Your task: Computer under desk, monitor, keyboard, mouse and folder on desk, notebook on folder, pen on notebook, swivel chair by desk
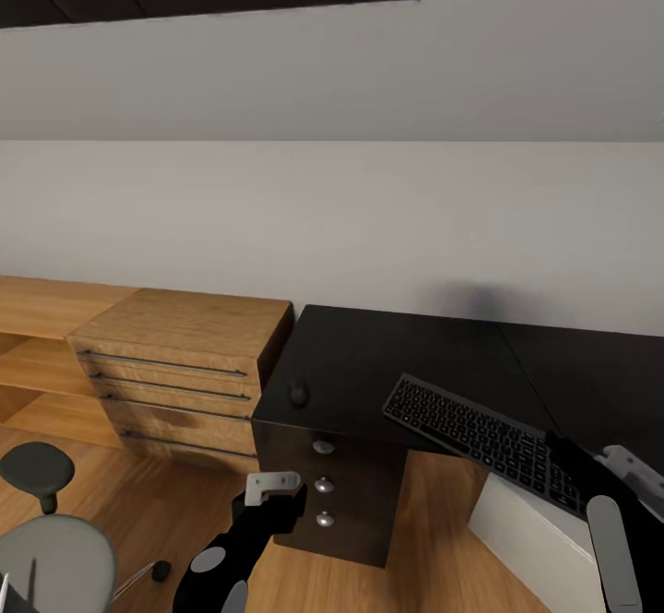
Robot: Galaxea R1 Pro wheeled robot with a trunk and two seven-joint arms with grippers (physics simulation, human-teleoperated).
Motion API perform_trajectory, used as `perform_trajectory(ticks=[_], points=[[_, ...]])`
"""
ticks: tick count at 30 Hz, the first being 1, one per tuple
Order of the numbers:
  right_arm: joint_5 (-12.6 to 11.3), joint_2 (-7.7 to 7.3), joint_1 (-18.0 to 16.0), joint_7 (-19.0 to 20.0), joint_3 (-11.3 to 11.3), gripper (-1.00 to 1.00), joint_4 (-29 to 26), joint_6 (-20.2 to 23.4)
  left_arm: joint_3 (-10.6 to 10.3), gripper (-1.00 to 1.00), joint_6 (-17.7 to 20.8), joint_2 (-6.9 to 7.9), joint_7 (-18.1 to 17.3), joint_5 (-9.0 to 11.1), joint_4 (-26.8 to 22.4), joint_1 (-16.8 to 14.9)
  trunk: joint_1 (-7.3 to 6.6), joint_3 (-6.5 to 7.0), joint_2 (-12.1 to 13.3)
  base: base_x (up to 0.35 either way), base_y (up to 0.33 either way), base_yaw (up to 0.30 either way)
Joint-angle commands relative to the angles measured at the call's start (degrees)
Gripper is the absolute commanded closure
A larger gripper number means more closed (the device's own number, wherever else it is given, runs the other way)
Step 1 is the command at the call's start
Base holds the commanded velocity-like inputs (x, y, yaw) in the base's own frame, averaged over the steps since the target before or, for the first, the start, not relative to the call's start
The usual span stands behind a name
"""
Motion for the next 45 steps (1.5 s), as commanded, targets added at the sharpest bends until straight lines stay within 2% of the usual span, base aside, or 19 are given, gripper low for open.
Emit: perform_trajectory(ticks=[1,4,13,14,15,18,21,22,36,45], points=[[-0.6,-0.05,0.0,-0.5,0.0,-1.0,-0.1,0.2,-0.1,-1.0,0.2,0.01,0.5,0.6,-0.1,0.0,0.0,-0.06,0.0,0.005,-0.001,0.0],[-0.4,-0.41,0.0,-0.7,0.0,-1.0,-0.1,0.1,-0.1,-1.0,0.2,0.0,0.5,0.6,-0.1,0.0,0.0,-0.06,0.0,0.007,-0.009,0.0],[-0.2,-4.1,-0.1,-0.7,0.4,-1.0,2.5,-0.3,-0.2,-1.0,0.2,-0.01,0.5,0.6,0.6,0.0,0.0,-0.06,0.0,0.162,-0.093,0.0],[-0.1,-5.58,-0.2,-0.7,0.4,-1.0,4.1,-1.2,-0.3,-1.0,0.2,-0.01,0.5,0.6,1.0,0.0,0.0,-0.06,0.0,0.071,-0.04,0.0],[-0.1,-6.29,-0.2,-0.7,0.5,-1.0,4.7,-1.6,-0.3,-1.0,0.2,-0.01,0.5,0.6,1.2,0.0,0.0,-0.06,0.0,0.057,-0.032,0.0],[0.0,-8.21,-0.3,-0.7,0.5,-1.0,6.6,-2.4,-0.4,-1.0,0.2,-0.01,0.4,0.6,1.4,0.0,0.0,-0.06,0.0,0.037,-0.021,0.0],[0.0,-9.45,-0.3,-0.7,0.5,-1.0,8.0,-2.8,-0.4,-1.0,0.2,-0.01,0.4,0.6,1.5,0.0,0.0,-0.06,0.0,0.019,-0.011,0.0],[0.0,-10.4,-0.4,-0.5,0.5,-1.0,9.0,-3.1,-0.4,-1.0,0.2,-0.01,0.4,0.6,1.6,0.0,0.0,-0.06,0.0,0.004,-0.002,0.0],[0.0,-10.72,-0.5,-0.5,0.7,-1.0,10.0,-3.2,-0.5,-1.0,0.2,-0.01,0.4,0.6,1.6,0.0,0.0,-0.06,0.0,0.104,0.0,0.0],[0.0,-10.72,-0.5,-0.5,2.0,-1.0,10.1,-3.0,-0.5,-1.0,0.2,-0.01,0.4,0.6,1.6,0.0,0.0,-0.06,0.0,0.045,0.0,0.0]])
